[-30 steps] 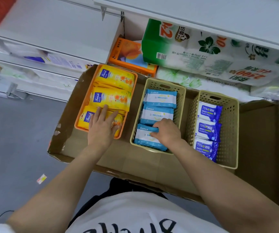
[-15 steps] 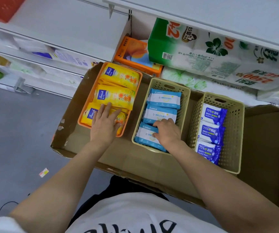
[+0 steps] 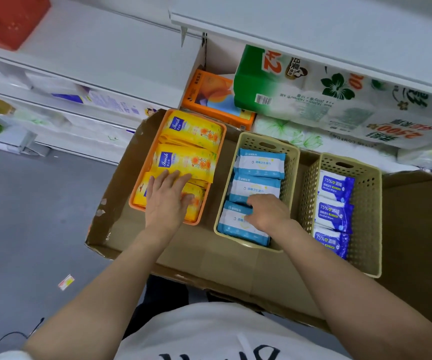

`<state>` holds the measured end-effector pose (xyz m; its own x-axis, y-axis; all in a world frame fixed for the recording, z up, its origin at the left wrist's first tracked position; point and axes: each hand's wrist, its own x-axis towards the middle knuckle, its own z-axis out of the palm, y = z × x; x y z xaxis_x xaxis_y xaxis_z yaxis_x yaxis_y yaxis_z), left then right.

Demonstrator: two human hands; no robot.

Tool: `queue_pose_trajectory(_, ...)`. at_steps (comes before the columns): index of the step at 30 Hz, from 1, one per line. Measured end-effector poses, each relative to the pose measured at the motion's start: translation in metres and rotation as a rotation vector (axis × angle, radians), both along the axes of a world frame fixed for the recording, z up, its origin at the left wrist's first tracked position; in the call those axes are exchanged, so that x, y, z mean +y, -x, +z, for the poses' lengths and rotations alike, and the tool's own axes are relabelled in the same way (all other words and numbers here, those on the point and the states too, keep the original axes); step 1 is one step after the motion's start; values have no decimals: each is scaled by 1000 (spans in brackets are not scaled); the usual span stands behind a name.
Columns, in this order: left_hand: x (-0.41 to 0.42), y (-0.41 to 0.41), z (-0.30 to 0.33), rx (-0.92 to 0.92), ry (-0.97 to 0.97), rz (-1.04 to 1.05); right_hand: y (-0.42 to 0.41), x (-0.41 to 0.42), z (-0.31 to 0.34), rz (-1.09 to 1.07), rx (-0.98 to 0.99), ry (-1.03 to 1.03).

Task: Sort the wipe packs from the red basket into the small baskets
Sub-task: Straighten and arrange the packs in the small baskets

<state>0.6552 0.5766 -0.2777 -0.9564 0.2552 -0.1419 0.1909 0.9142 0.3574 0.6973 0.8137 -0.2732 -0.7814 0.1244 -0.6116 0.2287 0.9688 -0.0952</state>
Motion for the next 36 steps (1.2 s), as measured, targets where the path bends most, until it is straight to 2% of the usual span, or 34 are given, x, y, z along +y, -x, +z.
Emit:
queue_pose_trajectory(2,-10,15,4,33,-59,-7,13,-8,12,-125,137,10)
queue_pose_trajectory(5,-30,45,7,13,-91,-13,40,-33,24,-324,342,222)
queue_pose_trajectory(9,-54,78,2,-101,-166,-46,67,-78,21,-332,378,392)
queue_pose_trajectory(15,-69,108,-7,-136,-142,-183,79,-112,2,-376,379,198)
queue_pose_trajectory(21,-75,123,-15,-122,-165,-253,77,-136,-3,-461,410,248)
queue_pose_trajectory(27,-73,123,-18,-104,-200,-239,81,-128,-7,-484,397,258)
queue_pose_trajectory(30,-69,125,-15,-32,-206,-271,93,-117,-5,-493,495,227)
queue_pose_trajectory(32,-60,133,-14,-24,-170,-333,105,-110,-6,-462,520,207)
queue_pose_trajectory(36,-46,150,-20,-64,-6,-421,124,-105,-12,-348,449,187)
